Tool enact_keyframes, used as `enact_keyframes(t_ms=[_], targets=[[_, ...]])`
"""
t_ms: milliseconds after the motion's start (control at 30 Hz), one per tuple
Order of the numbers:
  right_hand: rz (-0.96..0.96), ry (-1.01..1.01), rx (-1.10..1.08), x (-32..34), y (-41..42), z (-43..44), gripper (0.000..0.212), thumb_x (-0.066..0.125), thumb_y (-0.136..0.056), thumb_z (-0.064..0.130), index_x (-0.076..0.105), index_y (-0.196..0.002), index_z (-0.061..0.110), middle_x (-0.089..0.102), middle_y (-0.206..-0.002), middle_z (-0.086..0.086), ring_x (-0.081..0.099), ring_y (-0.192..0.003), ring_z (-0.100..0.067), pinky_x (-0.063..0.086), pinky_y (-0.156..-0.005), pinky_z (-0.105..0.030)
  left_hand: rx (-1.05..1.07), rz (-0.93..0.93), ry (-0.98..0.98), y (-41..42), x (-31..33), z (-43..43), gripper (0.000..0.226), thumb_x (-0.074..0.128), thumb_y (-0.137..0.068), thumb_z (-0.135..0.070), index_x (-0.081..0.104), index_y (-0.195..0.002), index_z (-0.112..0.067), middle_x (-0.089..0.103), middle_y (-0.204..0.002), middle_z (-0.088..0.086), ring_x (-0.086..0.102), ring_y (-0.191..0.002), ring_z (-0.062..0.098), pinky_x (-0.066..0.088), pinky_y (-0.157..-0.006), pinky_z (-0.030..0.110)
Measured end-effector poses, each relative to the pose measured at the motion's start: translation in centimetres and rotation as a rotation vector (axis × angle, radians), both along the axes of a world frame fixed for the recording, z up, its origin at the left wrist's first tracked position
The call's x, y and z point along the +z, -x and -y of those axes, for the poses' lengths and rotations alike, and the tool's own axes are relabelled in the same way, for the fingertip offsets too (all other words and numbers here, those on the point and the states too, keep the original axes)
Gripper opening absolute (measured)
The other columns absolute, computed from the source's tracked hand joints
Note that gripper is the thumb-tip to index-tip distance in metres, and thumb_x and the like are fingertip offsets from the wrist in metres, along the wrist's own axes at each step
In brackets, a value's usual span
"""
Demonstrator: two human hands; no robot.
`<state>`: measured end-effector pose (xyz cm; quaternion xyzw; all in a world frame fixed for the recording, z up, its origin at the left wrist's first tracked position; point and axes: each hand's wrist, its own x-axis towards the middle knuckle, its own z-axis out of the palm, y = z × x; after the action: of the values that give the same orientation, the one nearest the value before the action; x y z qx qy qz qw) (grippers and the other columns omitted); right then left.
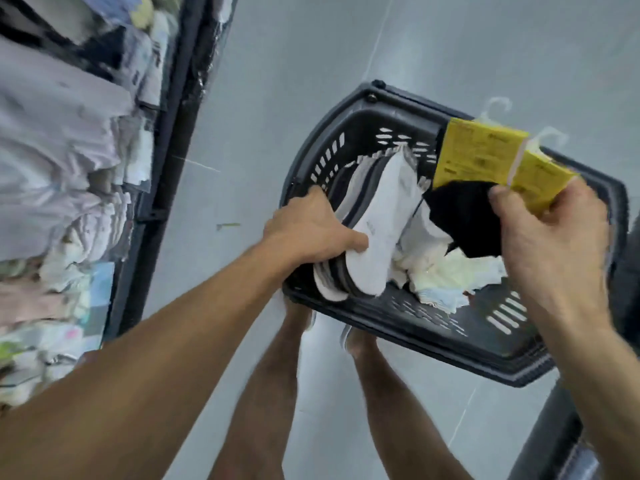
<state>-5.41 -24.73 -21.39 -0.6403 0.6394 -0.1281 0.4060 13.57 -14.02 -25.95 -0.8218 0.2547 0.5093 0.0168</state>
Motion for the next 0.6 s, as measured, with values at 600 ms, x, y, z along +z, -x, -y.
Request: enact_keyframes(t_ms=[600], targets=[[0.035,0.456,1.516,32.9,-14.1,-22.2,0.084,0.060,-0.068,0.065,0.050,-0.133,0.014,0.059,-0.114,-0.003,0.048,-0.102,-0.027,0.048,-0.084,-0.042,1.212,0.233,0.670,1.7,33.3,-29.5,0.073,0.080,-0.042,-0.048,0.045,-0.107,-0.045,0.062,-0.092,-0.037,0.066,-0.072,-0.008,0.051,-0.042,0.013]])
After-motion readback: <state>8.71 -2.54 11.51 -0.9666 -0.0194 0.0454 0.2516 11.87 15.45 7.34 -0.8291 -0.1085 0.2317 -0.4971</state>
